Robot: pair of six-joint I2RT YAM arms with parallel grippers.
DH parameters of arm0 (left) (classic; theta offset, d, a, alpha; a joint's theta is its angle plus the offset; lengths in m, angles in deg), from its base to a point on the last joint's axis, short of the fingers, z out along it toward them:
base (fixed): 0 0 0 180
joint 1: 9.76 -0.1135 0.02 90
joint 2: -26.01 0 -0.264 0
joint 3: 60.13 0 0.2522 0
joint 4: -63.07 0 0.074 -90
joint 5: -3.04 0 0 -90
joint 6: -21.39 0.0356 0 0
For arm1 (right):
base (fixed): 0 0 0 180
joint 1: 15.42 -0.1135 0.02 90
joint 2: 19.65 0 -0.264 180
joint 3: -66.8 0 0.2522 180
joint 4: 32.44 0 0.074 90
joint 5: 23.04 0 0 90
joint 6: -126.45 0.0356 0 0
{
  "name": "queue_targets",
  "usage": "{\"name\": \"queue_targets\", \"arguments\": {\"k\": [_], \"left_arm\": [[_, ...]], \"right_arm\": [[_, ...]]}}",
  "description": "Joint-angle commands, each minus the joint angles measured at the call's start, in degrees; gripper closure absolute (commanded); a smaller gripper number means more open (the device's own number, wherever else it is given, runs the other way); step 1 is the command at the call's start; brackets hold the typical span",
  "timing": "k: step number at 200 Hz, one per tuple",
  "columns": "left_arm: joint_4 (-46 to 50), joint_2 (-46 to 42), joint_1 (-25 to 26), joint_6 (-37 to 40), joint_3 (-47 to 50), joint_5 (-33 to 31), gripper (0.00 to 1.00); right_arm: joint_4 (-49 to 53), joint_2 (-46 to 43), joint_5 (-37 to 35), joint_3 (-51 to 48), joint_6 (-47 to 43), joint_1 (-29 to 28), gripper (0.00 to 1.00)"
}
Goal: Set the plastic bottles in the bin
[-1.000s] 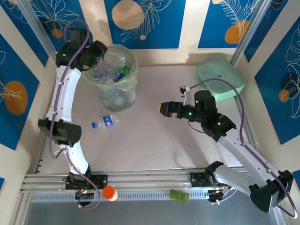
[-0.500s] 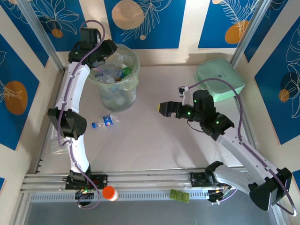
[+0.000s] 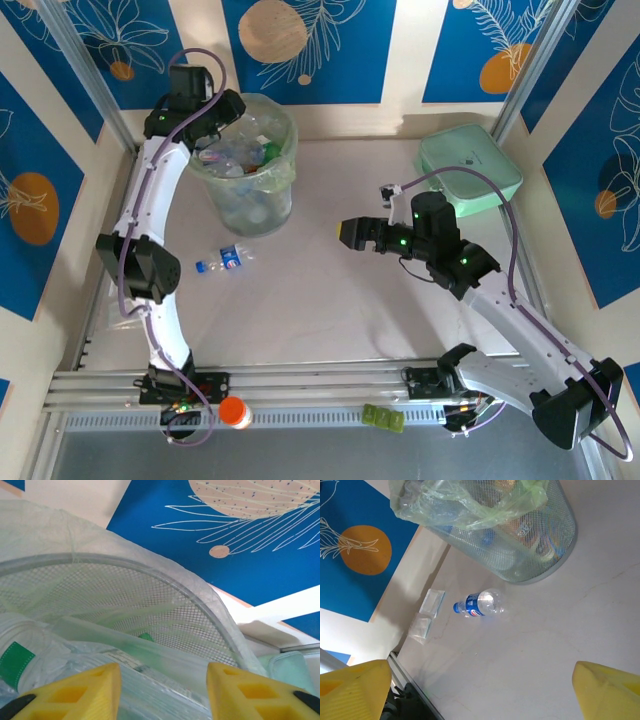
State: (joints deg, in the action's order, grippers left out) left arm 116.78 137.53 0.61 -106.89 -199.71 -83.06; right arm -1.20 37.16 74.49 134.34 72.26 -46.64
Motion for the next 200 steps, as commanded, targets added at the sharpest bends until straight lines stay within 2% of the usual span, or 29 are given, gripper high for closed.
{"name": "queue_targets", "arguments": {"k": [1,27,44,82,112,127,142,153,182,200], "left_arm": [[0.7,-5.6,0.1,1.7,-0.9,-1.5,0.48],[0.5,-10.8,0.2,-0.9,0.4,0.2,0.41],[-1.0,-17.0,0.3,-3.7,7.4,-1.4,0.38],[-6.7,-37.7,0.4,-12.5,33.6,-14.2,0.35],[1.0,-49.0,0.0,-24.1,48.2,-25.1,0.24],[5.7,-52.2,-0.9,-30.7,53.8,-27.5,0.20],[8.3,-53.9,-1.9,-37.1,59.3,-27.0,0.19],[9.4,-53.5,-3.1,-40.9,62.5,-24.2,0.17],[7.7,-49.2,-6.0,-46.4,68.3,-15.4,0.12],[4.8,-46.4,-6.6,-48.8,71.4,-13.4,0.09]], "right_arm": [[1.8,-1.3,1.0,2.2,-1.8,-0.7,0.07],[2.6,-2.0,0.9,2.3,-2.3,-0.8,0.07],[3.1,-2.5,0.4,2.0,-2.2,-0.9,0.07],[4.4,-3.0,-2.2,1.2,-0.8,-0.9,0.07],[5.4,-2.8,-5.0,0.5,1.7,-0.9,0.09],[5.5,-2.8,-6.5,0.0,3.2,-0.9,0.09],[5.5,-2.5,-7.4,-0.3,4.3,-0.9,0.09],[5.5,-2.3,-7.8,-0.3,4.7,-1.0,0.09],[7.5,-1.1,-10.1,0.7,6.0,-1.1,0.10],[7.5,-0.9,-10.3,0.5,6.6,-1.0,0.10]]}}
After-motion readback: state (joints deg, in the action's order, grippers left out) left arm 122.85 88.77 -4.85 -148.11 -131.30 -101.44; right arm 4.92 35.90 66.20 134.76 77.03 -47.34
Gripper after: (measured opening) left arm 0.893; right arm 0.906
